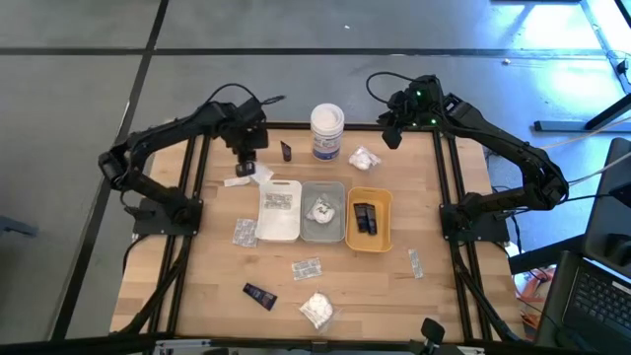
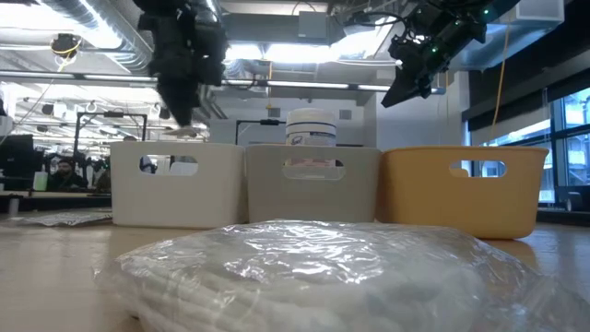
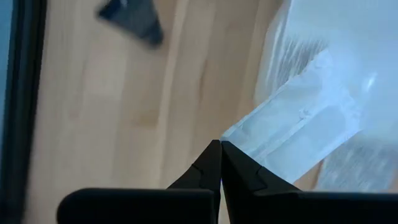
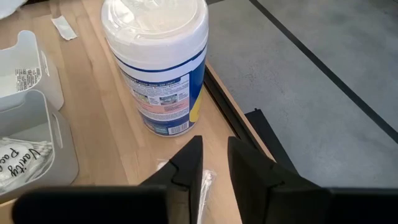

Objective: Pick & Place Travel size toiletries
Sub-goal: Put the white band-aid into the white bin, then put the white cotton pack into the gray bin

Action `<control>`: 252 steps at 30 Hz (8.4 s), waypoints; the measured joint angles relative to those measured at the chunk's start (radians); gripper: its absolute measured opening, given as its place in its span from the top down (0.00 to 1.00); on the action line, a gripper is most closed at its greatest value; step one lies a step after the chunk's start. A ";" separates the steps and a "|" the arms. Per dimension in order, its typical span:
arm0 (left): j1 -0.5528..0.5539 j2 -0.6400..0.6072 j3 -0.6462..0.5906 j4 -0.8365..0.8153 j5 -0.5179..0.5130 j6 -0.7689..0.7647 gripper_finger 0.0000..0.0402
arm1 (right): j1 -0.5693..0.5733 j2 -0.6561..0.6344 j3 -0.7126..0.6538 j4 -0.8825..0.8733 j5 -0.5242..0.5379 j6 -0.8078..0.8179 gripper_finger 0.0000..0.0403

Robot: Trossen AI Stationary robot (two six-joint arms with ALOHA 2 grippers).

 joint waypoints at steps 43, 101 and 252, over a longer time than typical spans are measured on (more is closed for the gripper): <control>-0.514 0.263 0.000 0.119 -0.241 -0.954 0.98 | 0.000 0.000 0.000 -0.007 -0.001 0.000 0.81; -0.725 -0.625 -0.541 0.653 -0.397 -0.699 0.85 | 0.083 0.177 -0.344 0.316 0.080 -0.084 0.42; -0.720 -0.788 -0.541 0.530 -0.638 -0.705 0.85 | 0.152 0.213 -0.118 -0.131 0.104 -0.050 1.00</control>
